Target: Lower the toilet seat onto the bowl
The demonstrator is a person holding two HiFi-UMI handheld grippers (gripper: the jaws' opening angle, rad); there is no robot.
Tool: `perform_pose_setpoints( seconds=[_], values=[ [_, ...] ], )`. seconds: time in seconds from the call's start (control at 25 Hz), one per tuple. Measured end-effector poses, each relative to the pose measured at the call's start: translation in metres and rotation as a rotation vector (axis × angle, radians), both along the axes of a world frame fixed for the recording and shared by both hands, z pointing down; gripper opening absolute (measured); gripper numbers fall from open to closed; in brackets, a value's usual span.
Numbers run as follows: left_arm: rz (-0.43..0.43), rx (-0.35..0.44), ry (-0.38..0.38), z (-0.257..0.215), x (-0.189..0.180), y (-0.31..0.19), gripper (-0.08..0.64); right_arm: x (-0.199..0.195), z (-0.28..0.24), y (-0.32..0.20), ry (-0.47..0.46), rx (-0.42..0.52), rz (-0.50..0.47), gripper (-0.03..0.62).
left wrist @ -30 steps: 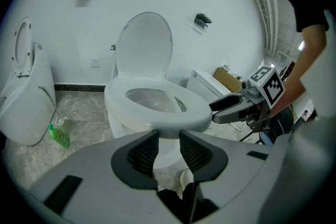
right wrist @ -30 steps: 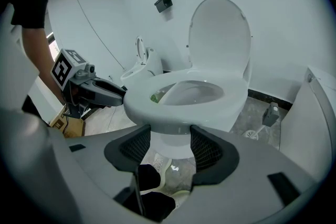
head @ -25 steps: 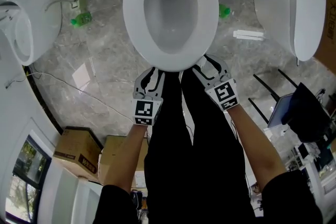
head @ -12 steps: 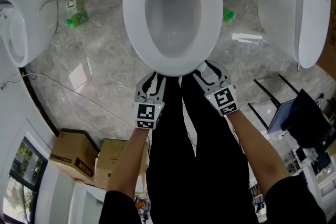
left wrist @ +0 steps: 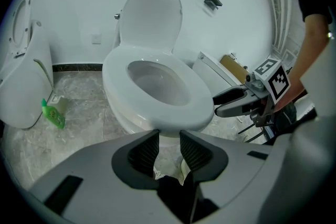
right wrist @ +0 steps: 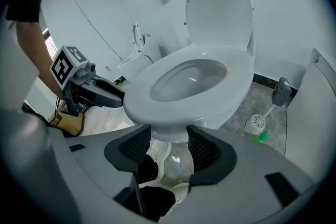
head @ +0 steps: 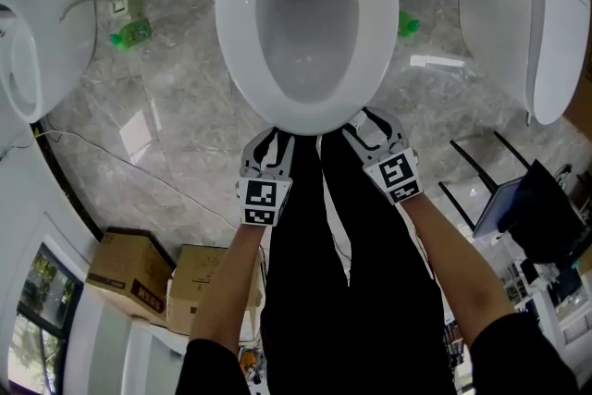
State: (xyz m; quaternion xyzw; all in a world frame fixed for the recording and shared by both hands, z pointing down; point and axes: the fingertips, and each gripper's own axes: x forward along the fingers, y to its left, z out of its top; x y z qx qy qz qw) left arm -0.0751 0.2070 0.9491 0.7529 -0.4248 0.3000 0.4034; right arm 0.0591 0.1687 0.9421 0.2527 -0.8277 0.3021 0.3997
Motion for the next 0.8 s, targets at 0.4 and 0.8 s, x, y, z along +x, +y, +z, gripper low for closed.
perform_pose_setpoints(
  seconds=[0.4, 0.8],
  values=[
    [0.032, -0.041, -0.022, 0.036, -0.001, 0.003, 0.130, -0.001, 0.033, 0.002, 0.039, -0.014, -0.001, 0.235],
    [0.003, -0.058, -0.003, 0.051, 0.001, 0.002, 0.129, 0.002, 0.047, 0.000, 0.033, -0.004, -0.007, 0.235]
  ],
)
